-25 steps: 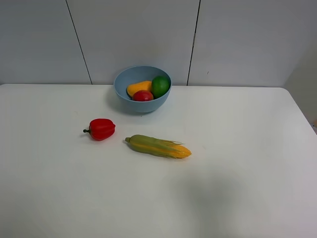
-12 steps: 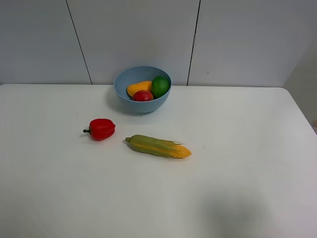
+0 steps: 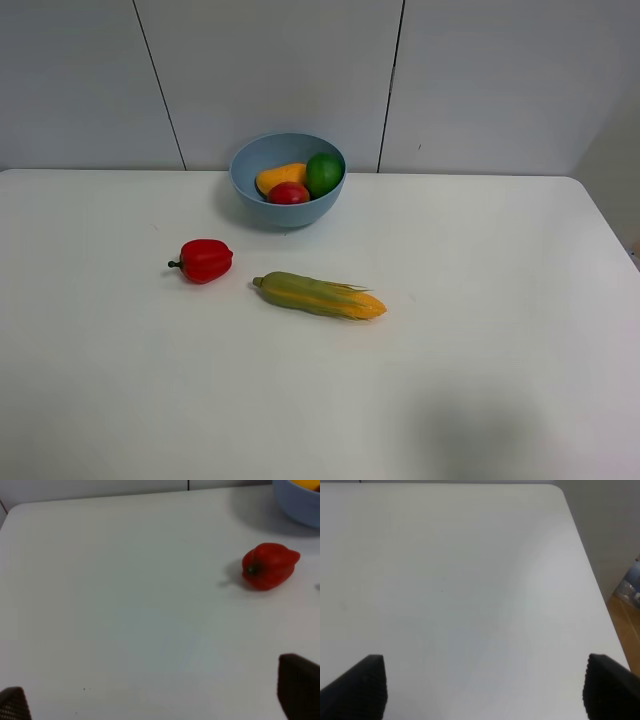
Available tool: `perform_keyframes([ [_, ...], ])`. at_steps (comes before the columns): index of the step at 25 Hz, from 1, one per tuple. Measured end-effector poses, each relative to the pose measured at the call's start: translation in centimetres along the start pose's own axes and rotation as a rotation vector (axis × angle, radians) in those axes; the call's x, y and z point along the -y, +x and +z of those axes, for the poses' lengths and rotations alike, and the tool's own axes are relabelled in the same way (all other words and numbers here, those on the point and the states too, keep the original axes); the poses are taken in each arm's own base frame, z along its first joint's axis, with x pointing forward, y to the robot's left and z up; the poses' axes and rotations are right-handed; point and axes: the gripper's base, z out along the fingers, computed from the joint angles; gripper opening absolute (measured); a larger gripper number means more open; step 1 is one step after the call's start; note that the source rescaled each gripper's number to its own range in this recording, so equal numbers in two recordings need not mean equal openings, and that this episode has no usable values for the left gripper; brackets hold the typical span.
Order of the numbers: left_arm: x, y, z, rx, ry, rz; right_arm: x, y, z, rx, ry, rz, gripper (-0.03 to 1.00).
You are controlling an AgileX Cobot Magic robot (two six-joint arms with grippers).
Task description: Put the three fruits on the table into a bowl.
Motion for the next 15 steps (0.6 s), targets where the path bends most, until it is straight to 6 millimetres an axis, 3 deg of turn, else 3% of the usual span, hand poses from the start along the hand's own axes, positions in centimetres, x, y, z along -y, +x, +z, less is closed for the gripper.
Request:
perform_keyframes([
  [15, 0.0, 0.0, 0.0, 0.0, 0.0, 0.0, 0.0, 0.0, 0.0, 0.0, 0.0, 0.0, 0.42],
])
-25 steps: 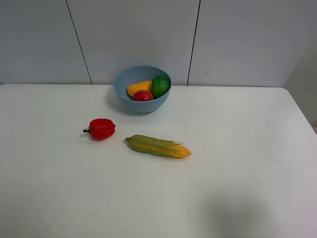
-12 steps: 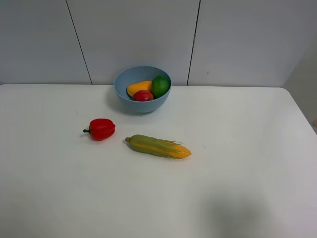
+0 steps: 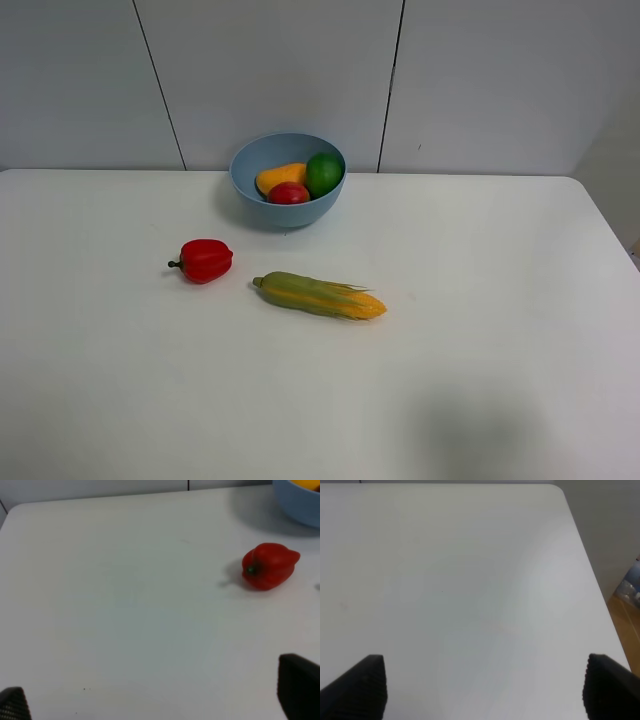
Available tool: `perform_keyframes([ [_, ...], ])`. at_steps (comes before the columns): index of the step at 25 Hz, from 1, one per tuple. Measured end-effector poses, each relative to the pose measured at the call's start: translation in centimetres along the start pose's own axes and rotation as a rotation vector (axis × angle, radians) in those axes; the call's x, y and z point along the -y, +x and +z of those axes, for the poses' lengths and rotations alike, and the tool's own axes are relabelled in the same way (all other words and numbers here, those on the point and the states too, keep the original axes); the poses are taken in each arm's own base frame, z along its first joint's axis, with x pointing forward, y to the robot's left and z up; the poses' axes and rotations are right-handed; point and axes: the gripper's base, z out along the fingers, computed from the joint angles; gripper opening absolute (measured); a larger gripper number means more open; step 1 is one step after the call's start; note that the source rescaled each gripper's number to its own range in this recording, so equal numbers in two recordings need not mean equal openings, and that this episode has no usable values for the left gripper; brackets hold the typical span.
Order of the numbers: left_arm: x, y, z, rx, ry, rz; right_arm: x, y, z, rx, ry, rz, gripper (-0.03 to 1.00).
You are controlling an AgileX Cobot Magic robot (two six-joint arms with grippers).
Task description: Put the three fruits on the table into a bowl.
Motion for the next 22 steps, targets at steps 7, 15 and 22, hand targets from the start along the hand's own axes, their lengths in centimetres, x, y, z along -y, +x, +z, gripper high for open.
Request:
perform_keyframes([
  [7, 0.0, 0.0, 0.0, 0.0, 0.0, 0.0, 0.0, 0.0, 0.0, 0.0, 0.0, 0.0, 0.42],
  [15, 0.0, 0.0, 0.0, 0.0, 0.0, 0.0, 0.0, 0.0, 0.0, 0.0, 0.0, 0.0, 0.42],
  [22, 0.0, 0.0, 0.0, 0.0, 0.0, 0.0, 0.0, 0.0, 0.0, 0.0, 0.0, 0.0, 0.42],
])
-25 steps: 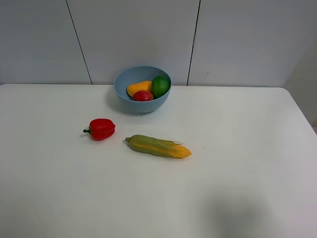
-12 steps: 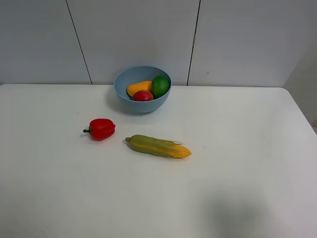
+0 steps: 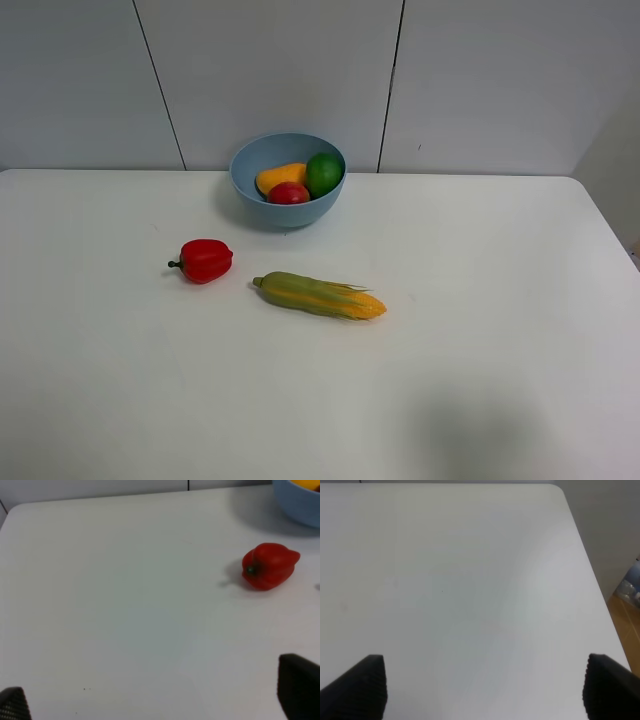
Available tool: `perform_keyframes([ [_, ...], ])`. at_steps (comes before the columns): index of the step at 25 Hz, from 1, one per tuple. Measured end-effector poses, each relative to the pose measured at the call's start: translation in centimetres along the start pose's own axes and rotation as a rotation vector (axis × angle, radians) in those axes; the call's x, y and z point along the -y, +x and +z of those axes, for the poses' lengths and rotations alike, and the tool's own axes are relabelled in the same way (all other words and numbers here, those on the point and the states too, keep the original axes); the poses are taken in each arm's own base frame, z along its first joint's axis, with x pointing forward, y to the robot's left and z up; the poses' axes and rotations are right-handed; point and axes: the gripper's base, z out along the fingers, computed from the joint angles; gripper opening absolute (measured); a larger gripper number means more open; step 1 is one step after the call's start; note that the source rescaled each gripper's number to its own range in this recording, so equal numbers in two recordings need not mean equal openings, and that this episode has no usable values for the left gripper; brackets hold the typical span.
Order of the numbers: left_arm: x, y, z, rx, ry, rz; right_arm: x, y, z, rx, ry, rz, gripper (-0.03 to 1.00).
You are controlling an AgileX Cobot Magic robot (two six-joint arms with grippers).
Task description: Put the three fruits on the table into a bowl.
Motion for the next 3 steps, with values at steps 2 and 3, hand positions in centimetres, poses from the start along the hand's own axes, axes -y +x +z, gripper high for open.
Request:
perform_keyframes([
  [2, 0.0, 0.0, 0.0, 0.0, 0.0, 0.0, 0.0, 0.0, 0.0, 0.0, 0.0, 0.0, 0.42],
  [3, 0.0, 0.0, 0.0, 0.0, 0.0, 0.0, 0.0, 0.0, 0.0, 0.0, 0.0, 0.0, 0.42],
])
